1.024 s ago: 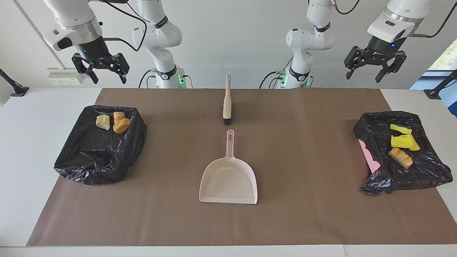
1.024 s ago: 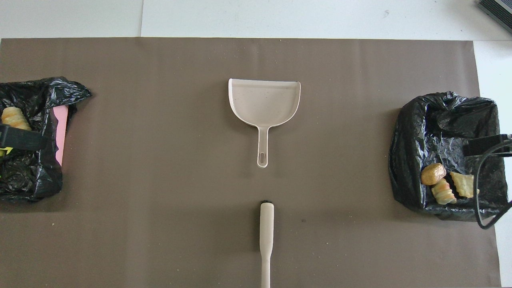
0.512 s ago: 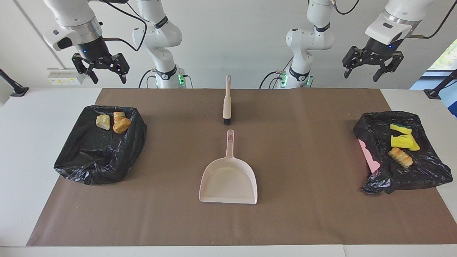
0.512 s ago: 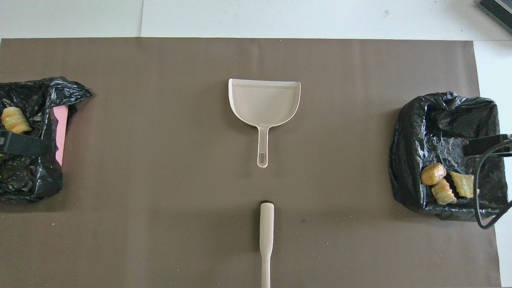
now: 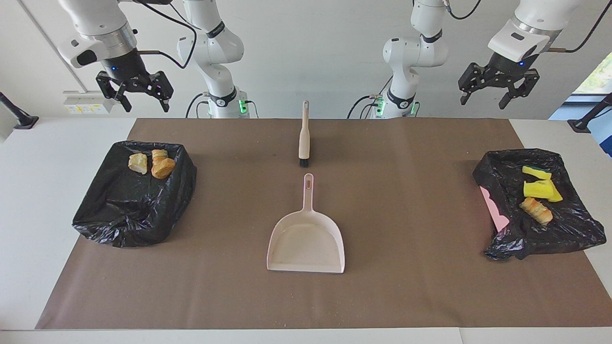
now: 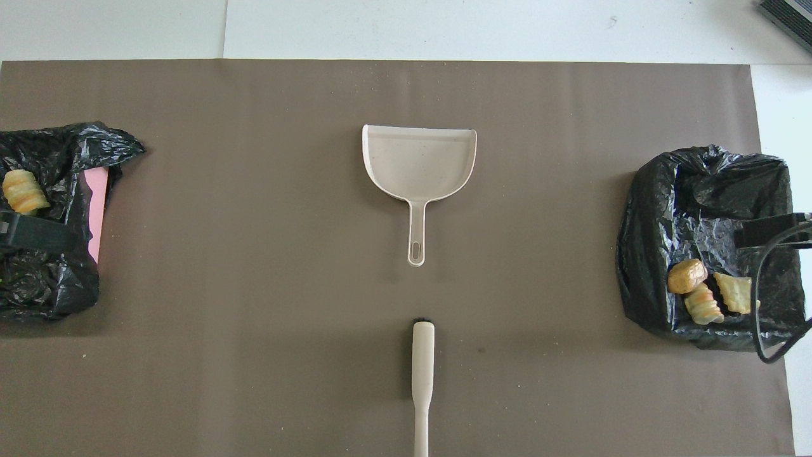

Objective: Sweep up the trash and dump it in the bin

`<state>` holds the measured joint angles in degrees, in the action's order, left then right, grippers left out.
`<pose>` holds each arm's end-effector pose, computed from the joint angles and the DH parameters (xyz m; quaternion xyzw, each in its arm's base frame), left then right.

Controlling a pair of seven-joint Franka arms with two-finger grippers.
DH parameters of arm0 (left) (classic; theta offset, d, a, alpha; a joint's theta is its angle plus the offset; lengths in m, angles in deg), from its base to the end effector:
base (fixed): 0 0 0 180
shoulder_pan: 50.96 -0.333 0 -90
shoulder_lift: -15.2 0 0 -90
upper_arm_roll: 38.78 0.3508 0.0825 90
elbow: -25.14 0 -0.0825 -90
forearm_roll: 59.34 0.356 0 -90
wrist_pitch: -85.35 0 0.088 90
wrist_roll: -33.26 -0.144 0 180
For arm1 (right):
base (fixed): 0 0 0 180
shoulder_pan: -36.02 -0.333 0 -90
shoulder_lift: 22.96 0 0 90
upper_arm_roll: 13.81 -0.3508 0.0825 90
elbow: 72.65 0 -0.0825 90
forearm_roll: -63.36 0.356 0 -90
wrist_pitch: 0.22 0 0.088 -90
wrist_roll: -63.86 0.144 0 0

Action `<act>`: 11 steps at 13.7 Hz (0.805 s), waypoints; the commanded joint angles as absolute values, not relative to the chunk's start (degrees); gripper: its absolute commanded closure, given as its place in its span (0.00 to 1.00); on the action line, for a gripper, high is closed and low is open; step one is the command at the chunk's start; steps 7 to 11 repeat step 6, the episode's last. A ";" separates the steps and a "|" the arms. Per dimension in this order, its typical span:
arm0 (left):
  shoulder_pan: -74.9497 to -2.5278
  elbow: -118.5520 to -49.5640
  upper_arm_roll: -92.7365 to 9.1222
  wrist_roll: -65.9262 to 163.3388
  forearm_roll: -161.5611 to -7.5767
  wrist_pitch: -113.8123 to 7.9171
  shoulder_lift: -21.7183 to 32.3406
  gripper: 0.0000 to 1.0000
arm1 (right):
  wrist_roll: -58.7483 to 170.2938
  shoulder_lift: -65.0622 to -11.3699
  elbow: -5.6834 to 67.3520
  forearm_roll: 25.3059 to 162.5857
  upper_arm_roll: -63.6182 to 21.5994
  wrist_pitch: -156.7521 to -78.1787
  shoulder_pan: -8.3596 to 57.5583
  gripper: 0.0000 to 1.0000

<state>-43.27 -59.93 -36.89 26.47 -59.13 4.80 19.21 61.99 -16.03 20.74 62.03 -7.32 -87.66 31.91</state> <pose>0.4810 -0.0475 0.6807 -0.9940 0.1094 0.0045 0.0006 0.4798 -0.0273 0.6526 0.9999 -0.0047 0.0080 0.0051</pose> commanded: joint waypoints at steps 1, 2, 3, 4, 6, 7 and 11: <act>-43.75 -61.70 -37.29 27.37 -58.03 4.93 20.91 0.00 | 60.70 -15.23 21.83 62.04 -7.57 -88.37 32.33 0.00; -43.75 -61.70 -37.37 27.55 -57.68 4.84 20.91 0.00 | 60.70 -15.23 21.83 62.04 -7.57 -88.37 32.33 0.00; -43.75 -61.70 -37.37 27.55 -57.41 4.84 20.91 0.00 | 60.70 -15.23 21.74 62.04 -7.57 -88.37 32.33 0.00; -43.75 -61.70 -37.37 27.55 -57.41 4.84 20.91 0.00 | 60.70 -15.23 21.83 62.04 -7.57 -88.37 32.33 0.00; -43.75 -61.70 -37.37 27.55 -57.41 4.93 20.91 0.00 | 60.70 -15.23 21.83 62.04 -7.57 -88.37 32.33 0.00; -43.75 -61.70 -37.37 27.55 -57.41 4.93 20.91 0.00 | 60.70 -15.23 21.83 62.04 -7.57 -88.37 32.33 0.00; -43.75 -61.70 -37.37 27.55 -57.41 4.93 20.91 0.00 | 60.70 -15.23 21.83 62.04 -7.57 -88.37 32.33 0.00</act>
